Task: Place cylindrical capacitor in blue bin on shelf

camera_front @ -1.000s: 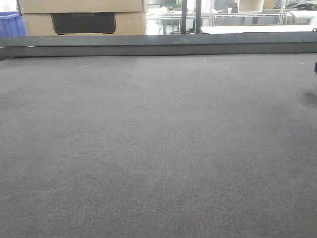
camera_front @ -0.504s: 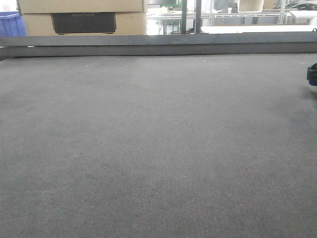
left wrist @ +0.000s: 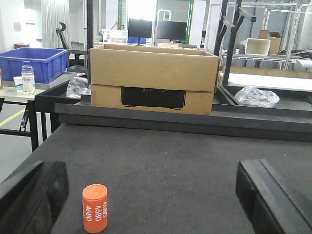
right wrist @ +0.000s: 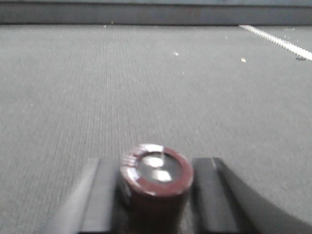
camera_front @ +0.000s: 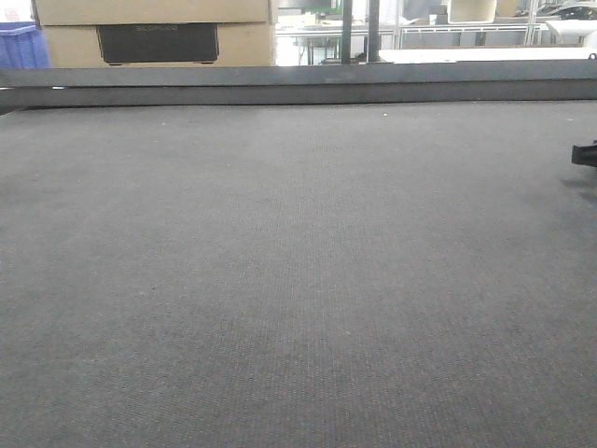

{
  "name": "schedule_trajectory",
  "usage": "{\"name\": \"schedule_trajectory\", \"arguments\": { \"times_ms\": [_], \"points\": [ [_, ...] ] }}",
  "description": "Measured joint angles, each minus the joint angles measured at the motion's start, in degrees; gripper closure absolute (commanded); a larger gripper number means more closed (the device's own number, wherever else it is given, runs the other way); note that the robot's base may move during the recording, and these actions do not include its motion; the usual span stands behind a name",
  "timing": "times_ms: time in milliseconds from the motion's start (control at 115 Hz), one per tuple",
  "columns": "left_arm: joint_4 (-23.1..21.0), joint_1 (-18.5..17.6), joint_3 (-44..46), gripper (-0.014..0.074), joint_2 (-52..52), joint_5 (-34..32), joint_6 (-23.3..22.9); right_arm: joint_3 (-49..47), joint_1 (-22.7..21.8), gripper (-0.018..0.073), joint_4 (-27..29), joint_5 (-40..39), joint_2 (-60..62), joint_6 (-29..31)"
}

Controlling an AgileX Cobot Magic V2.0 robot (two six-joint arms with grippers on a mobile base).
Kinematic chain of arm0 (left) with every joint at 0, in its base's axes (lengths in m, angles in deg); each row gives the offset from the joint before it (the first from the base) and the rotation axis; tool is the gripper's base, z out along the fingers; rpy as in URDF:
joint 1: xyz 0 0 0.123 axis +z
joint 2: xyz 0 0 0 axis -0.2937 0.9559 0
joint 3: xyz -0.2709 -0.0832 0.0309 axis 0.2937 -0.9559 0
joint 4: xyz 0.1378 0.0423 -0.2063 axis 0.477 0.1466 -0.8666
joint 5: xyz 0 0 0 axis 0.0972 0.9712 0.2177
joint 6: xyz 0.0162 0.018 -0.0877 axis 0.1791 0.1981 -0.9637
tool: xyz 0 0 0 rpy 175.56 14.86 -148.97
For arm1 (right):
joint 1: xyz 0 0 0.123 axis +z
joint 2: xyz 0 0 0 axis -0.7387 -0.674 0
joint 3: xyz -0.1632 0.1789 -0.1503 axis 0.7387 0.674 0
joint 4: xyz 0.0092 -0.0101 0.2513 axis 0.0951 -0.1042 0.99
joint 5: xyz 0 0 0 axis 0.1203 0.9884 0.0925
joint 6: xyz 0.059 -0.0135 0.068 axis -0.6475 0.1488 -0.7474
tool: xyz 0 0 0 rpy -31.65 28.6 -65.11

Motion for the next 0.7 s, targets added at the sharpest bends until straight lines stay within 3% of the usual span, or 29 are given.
{"name": "schedule_trajectory", "arguments": {
  "times_ms": [87,191,452,704],
  "points": [
    [0.00,0.00,0.00,-0.0006,0.00,0.00,0.00,0.00,0.00,0.0644,0.00,0.25,0.00,0.00],
    [0.00,0.00,0.00,-0.0006,0.00,0.00,0.00,0.00,0.00,0.0713,0.00,0.33,-0.03,0.00],
    [0.11,0.00,0.00,-0.0005,1.98,0.00,0.00,0.00,0.00,0.0721,-0.80,4.34,4.08,0.00],
    [0.23,0.00,-2.92,-0.0005,13.05,-3.08,0.00,0.00,1.16,0.0721,-3.26,12.89,16.08,0.00]
  ]
}}
